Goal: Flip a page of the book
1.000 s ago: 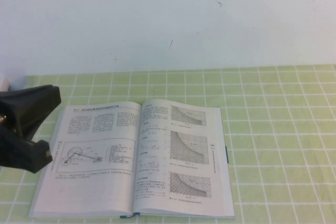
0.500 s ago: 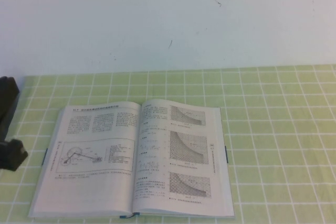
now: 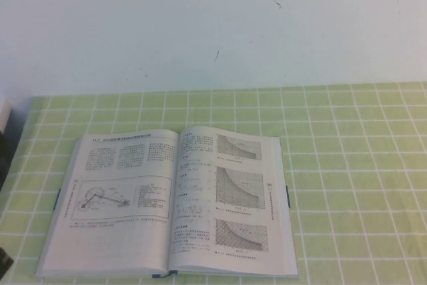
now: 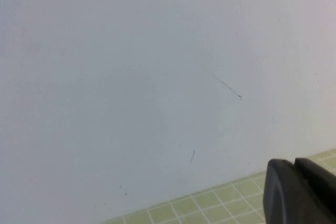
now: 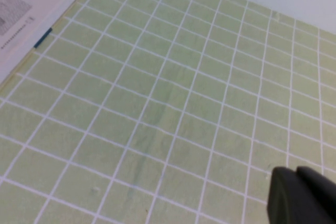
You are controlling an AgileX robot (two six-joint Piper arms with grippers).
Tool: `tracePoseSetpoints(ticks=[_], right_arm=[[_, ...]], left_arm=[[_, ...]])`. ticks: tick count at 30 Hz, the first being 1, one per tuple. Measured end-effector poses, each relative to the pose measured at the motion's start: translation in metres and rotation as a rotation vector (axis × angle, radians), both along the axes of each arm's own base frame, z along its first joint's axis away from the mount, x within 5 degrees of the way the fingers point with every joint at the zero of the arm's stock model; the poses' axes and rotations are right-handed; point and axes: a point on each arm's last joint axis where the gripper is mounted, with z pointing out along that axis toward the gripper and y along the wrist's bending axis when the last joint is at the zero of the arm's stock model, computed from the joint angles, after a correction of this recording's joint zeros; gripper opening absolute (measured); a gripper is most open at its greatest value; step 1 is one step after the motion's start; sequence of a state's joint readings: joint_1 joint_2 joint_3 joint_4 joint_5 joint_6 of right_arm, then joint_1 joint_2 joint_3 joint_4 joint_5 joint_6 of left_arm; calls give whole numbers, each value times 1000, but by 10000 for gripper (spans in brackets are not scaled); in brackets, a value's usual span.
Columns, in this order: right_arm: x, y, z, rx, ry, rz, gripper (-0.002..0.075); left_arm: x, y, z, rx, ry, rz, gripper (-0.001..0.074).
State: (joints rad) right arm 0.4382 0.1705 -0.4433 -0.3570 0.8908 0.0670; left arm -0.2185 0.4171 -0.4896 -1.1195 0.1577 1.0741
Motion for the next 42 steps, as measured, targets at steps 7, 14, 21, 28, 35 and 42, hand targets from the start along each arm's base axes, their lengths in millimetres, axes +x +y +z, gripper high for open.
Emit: tracePoseSetpoints(ticks=[7, 14, 21, 28, 35, 42], right_arm=[[0, 1, -1, 24, -4, -4, -1], [0, 1, -1, 30, 0, -4, -1], [0, 1, -1, 30, 0, -4, -1], [0, 1, -1, 29, 2, -5, -1], [0, 1, -1, 29, 2, -5, -1], [0, 1, -1, 29, 2, -5, -1]], left_arm=[[-10, 4, -25, -54, 13, 19, -4], [-6, 6, -48, -59, 73, 45, -4], [-6, 3, -50, -64, 91, 18, -4], [-8, -2, -52, -52, 113, -43, -4], [-11, 1, -55, -52, 95, -18, -4], [-33, 13, -80, 12, -37, 106, -4]])
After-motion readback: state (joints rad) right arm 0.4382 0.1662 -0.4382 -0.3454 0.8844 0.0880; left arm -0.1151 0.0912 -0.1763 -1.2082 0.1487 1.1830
